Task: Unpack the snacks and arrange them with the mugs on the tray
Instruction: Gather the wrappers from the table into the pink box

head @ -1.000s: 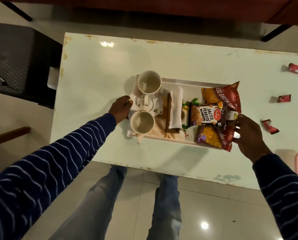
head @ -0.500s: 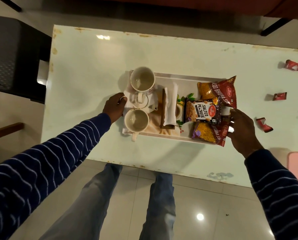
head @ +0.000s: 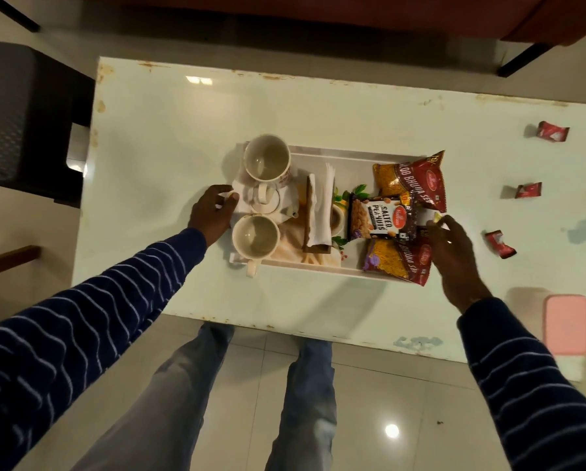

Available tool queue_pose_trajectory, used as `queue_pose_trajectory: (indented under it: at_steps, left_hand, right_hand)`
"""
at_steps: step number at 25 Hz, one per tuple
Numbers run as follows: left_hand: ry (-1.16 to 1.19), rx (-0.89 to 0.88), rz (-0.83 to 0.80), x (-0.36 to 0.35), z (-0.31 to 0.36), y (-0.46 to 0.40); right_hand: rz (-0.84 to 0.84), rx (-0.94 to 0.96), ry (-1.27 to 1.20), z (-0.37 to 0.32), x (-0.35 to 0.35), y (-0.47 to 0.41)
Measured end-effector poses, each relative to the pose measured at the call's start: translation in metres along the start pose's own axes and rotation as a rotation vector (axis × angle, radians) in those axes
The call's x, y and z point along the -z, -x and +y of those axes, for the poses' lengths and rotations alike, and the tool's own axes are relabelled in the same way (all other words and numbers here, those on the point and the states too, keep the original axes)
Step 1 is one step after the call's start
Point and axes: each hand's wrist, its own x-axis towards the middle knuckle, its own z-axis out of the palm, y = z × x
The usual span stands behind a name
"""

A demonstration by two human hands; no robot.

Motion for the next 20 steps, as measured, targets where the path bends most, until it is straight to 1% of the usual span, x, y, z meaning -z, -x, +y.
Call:
queue_pose_trajectory:
  at_steps: [2, 5, 7, 9, 12, 14, 16, 17, 18, 20]
  left_hand:
    - [0.016, -0.002, 0.081, 0.000, 0.001, 0.009]
    - [-0.026, -0.067, 0.219, -0.005, 0.005, 0.031]
    - [-0.049, -0.094, 0.283, -0.010, 0.005, 0.048]
    - [-0.009, -0.102, 0.318, -0.018, 0.009, 0.068]
    - [0.101, -0.119, 0.439, -0.026, 0.024, 0.095]
    - [0.077, -0.171, 0.518, -0.031, 0.032, 0.109]
    - [-0.034, -0.297, 0.605, -0.036, 0.035, 0.122]
    - [-0.121, -0.408, 0.623, -0.041, 0.036, 0.128]
    - [-0.230, -0.549, 0.603, -0.048, 0.036, 0.134]
    - [-0.405, -0.865, 0.508, -0.067, 0.034, 0.149]
  right_hand:
    - [0.059, 0.032, 0.114, 0.008, 0.010, 0.009]
    - [0.079, 0.137, 0.199, 0.019, 0.033, 0.030]
    - [0.098, 0.176, 0.204, 0.021, 0.051, 0.046]
    - [0.131, 0.213, 0.208, 0.018, 0.077, 0.059]
    - [0.191, 0.243, 0.216, 0.010, 0.119, 0.071]
    - [0.231, 0.241, 0.207, 0.007, 0.140, 0.072]
    - [0.266, 0.254, 0.199, 0.008, 0.155, 0.076]
    - [0.289, 0.259, 0.227, 0.010, 0.159, 0.078]
    - [0.322, 0.258, 0.297, 0.015, 0.165, 0.079]
    - [0.371, 0.229, 0.516, 0.032, 0.178, 0.082]
